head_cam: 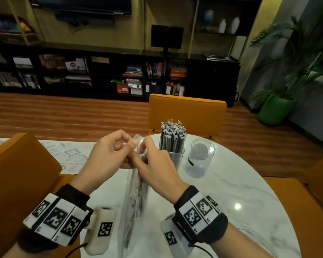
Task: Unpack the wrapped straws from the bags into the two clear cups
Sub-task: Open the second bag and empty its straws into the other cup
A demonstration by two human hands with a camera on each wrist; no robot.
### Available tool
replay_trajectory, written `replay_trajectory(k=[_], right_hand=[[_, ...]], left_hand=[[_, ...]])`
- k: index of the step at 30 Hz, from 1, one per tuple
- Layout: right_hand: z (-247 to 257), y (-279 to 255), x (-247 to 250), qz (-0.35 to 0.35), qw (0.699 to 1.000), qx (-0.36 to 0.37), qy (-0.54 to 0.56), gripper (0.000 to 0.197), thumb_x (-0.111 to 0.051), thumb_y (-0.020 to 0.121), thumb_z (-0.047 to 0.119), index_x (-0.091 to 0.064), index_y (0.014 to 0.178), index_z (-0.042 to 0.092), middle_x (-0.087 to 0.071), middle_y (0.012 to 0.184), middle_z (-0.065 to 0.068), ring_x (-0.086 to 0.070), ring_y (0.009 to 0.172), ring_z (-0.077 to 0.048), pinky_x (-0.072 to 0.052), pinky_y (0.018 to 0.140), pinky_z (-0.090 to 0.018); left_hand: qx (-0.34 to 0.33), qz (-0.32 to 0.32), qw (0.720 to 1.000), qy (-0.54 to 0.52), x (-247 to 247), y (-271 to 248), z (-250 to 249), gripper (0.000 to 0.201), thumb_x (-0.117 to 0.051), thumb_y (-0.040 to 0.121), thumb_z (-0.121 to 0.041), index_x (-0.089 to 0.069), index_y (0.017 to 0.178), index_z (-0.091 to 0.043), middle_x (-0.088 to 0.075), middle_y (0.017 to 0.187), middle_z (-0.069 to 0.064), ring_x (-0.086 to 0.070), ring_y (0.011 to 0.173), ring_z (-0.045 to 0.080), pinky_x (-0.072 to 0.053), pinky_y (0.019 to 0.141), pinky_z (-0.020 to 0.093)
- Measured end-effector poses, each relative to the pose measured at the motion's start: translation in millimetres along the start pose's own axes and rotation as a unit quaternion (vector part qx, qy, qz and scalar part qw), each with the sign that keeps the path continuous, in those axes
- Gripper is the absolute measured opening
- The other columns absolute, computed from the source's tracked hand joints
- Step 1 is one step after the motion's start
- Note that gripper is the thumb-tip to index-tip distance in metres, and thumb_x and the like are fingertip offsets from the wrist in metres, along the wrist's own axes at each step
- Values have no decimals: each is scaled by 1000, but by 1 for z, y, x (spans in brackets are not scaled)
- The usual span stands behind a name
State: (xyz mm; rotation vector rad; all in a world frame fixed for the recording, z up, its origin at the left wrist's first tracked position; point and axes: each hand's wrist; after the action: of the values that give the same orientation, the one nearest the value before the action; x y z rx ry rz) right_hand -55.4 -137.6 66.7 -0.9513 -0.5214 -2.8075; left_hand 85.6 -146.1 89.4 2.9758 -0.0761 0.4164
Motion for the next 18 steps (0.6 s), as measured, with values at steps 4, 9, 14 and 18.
replay_trajectory(k=[4, 9, 14, 18], right_hand=[[1, 14, 13, 74, 997, -28, -13, 15, -44, 96, 21, -44, 81, 17, -67, 73, -12, -69, 64, -35, -58, 60, -50], [7, 25, 19, 57, 995, -73, -22, 24, -41, 95, 13, -47, 72, 14, -59, 69, -8, -69, 65, -36, -57, 53, -38], [-1, 31, 18, 26, 980, -168, 105, 24, -55, 90, 16, -61, 88, -8, -69, 73, -16, -69, 56, -27, -63, 59, -44], [-6, 28, 20, -18, 983, -142, 116, 16, -62, 85, 22, -63, 78, 8, -71, 62, -4, -68, 57, -18, -62, 68, -48]], left_hand=[[-48, -6, 992, 119, 1, 8, 4, 17, -64, 94, -20, -61, 80, -12, -70, 64, 9, -70, 58, 15, -61, 58, 29], [-184, -21, 945, 269, -10, 16, 9, 17, -58, 94, -11, -51, 79, -14, -60, 59, 1, -60, 55, 12, -47, 56, 31], [-186, -5, 943, 275, -8, 22, 9, 15, -57, 95, -10, -50, 82, -12, -60, 64, -1, -60, 59, 17, -47, 58, 29], [-29, 59, 996, 66, 2, 25, 4, 10, -60, 95, -12, -55, 86, -9, -72, 78, 10, -72, 73, 17, -57, 65, 27]])
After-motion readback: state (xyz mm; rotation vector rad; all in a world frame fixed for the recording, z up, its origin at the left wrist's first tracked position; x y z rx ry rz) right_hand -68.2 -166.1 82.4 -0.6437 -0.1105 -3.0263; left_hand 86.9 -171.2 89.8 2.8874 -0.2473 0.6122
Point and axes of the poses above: each hand's wrist, its own y-axis towards the middle knuckle, its own x-axis out of the back of the hand, z = x × y
